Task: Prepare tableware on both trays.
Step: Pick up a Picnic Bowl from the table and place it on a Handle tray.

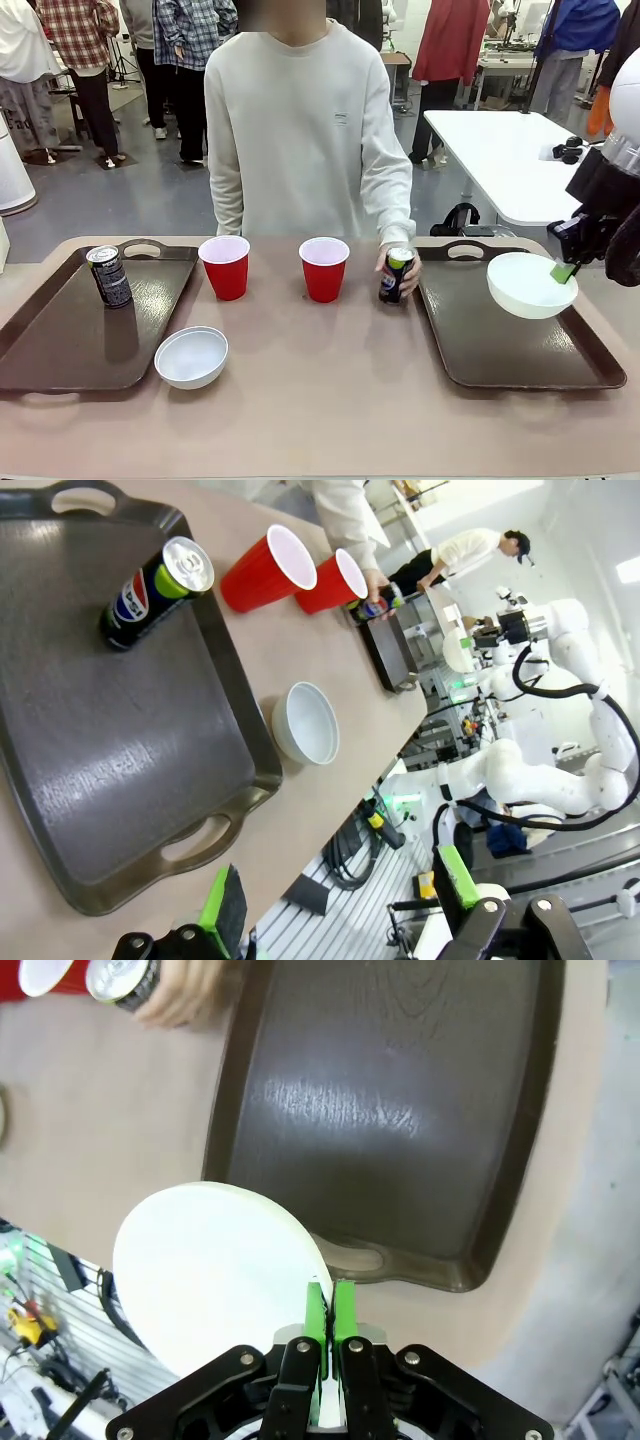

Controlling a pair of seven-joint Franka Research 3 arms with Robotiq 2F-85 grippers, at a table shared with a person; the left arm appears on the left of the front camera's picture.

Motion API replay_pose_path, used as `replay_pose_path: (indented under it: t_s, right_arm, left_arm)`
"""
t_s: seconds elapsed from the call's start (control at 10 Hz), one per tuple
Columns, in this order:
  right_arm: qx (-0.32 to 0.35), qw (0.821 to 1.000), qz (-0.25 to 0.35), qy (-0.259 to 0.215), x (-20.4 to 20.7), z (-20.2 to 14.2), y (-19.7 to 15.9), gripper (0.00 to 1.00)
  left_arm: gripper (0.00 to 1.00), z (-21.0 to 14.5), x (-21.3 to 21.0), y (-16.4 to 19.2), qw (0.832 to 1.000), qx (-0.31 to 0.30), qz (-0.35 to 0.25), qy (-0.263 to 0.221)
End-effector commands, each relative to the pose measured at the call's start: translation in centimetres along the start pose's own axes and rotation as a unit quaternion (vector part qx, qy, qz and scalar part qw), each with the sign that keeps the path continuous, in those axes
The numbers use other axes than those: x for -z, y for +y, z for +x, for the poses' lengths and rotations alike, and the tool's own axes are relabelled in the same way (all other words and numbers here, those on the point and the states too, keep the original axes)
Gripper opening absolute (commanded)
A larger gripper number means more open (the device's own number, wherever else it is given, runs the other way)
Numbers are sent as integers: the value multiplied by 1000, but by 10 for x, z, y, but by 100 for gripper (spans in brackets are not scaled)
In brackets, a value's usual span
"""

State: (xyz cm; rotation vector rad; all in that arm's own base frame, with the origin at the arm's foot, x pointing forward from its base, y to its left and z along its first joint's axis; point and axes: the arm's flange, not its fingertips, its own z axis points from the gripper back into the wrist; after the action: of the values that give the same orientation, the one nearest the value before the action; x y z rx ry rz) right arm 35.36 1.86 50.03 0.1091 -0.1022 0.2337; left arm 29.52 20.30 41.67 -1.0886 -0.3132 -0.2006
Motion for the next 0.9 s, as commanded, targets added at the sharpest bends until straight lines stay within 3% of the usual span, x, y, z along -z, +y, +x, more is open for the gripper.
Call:
replay_pose_path:
  t_s: [0.0, 0.2, 0.3, 0.4, 0.5, 0.8]
  right_arm:
    - [-16, 1000, 3, 8, -4, -5, 13, 4]
    - [-4, 1000, 0, 2, -1, -1, 4, 4]
    - [-28, 998, 12, 57, 2, -39, 4, 4]
    - [-33, 998, 14, 59, -11, -87, 1, 4]
    - [-27, 998, 34, 52, -22, -99, -7, 4]
    - [-19, 998, 33, 56, -11, -83, 4, 4]
  left_arm:
    - [100, 0, -2, -2, 1000, 0, -6, -4]
    - [100, 0, -2, -2, 1000, 0, -6, -4]
    - [100, 0, -2, -2, 1000, 0, -6, -4]
    - [100, 0, -2, -2, 1000, 0, -6, -4]
    - [100, 0, -2, -2, 1000, 0, -6, -4]
    - [100, 0, -2, -2, 1000, 0, -6, -4]
